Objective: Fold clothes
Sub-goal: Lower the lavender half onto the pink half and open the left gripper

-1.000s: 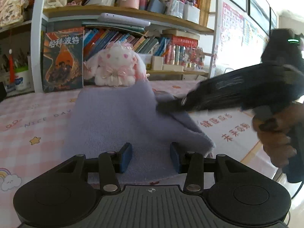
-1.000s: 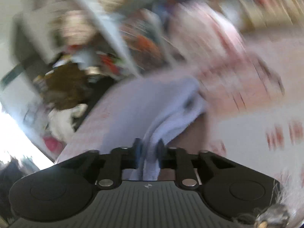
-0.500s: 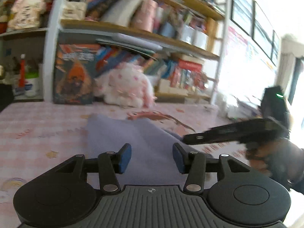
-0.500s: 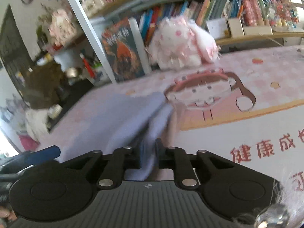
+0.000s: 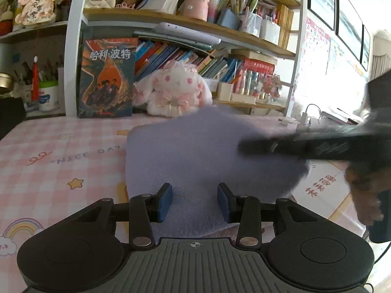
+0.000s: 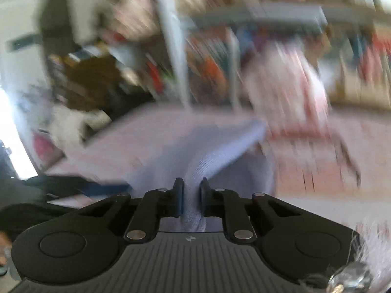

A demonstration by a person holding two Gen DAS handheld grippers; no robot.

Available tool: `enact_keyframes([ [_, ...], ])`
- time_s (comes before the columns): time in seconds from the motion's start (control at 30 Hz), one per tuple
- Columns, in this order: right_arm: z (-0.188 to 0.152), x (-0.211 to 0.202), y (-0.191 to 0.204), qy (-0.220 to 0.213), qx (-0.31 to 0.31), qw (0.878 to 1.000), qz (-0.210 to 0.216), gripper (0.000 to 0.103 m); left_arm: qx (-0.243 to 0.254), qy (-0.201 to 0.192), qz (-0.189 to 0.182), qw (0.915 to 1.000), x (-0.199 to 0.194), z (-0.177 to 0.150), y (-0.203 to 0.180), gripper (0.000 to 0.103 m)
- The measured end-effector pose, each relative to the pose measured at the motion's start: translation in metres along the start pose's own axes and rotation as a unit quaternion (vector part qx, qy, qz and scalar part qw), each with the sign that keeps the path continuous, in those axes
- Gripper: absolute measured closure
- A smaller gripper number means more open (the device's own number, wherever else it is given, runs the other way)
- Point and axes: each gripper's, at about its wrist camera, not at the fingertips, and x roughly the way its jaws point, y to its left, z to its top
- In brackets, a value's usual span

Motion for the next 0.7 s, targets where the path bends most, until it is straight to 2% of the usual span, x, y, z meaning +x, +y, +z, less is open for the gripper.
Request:
enact_keyframes([
  [0.13,-0.007,0.014,-0.013,0.030,0.029,0.999,-0.029,0.091,0.006,0.008,-0.002,0.9999,0.004,0.001,-0.006,0.064],
  [0.2,-0.014,0.024,-0.027,0.040,0.076,0.996,-0.026,0.091,0.018,0.009,0.004,0.9998,0.005,0.000,-0.010,0.064],
  [0.27,-0.017,0.023,-0.030,0.037,0.094,0.995,-0.023,0.091,0.010,0.004,0.000,0.9999,0.003,-0.002,-0.008,0.064],
  [0.4,-0.014,0.022,-0.028,0.045,0.090,0.994,-0.030,0.090,-0.037,-0.003,-0.022,0.9991,0.001,-0.003,0.006,0.064],
  [0.5,-0.011,0.020,-0.024,0.048,0.090,0.994,-0.035,0.089,-0.031,-0.001,-0.013,0.9994,-0.006,-0.002,0.002,0.064],
  [0.7,-0.015,-0.012,-0.008,0.027,0.046,0.997,-0.054,0.087,-0.031,-0.013,-0.005,0.9994,-0.032,-0.004,-0.006,0.061],
])
